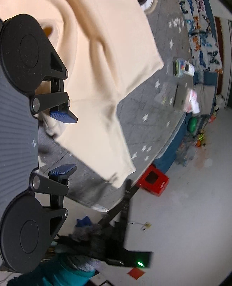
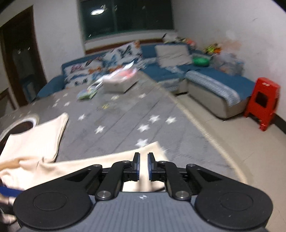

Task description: Fold clothes

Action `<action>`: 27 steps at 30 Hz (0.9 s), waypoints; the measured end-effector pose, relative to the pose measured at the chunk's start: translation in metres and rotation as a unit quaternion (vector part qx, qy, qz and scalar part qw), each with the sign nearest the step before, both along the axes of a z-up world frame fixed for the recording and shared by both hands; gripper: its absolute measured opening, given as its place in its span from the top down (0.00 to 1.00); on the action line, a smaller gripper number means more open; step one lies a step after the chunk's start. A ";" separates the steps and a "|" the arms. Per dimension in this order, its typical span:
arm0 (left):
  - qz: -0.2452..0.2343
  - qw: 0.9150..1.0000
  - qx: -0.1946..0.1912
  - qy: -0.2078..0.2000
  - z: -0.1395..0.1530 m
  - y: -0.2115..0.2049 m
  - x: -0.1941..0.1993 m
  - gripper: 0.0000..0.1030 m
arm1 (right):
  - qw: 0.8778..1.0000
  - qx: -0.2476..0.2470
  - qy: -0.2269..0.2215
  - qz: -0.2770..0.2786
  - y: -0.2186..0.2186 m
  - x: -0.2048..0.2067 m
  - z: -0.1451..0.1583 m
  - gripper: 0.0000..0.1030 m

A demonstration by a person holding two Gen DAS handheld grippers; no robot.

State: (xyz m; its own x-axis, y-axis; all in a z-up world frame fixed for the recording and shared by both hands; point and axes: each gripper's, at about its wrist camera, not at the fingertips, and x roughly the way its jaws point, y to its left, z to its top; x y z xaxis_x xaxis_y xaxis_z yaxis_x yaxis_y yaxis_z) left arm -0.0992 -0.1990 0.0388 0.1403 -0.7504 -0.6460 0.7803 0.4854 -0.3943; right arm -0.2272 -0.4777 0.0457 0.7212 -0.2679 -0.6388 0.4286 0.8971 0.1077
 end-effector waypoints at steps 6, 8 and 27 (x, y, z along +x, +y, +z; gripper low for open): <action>0.112 0.993 -0.009 -0.035 0.025 0.050 0.037 0.46 | 0.999 0.002 0.012 0.037 0.009 0.026 -0.002 0.88; 0.161 0.986 0.006 -0.050 0.028 0.070 0.054 0.46 | 0.998 0.000 0.010 0.058 0.016 0.039 0.002 0.88; 0.330 0.932 0.134 -0.073 -0.014 0.138 0.178 0.43 | 0.978 0.049 0.020 0.202 0.082 0.187 0.002 0.77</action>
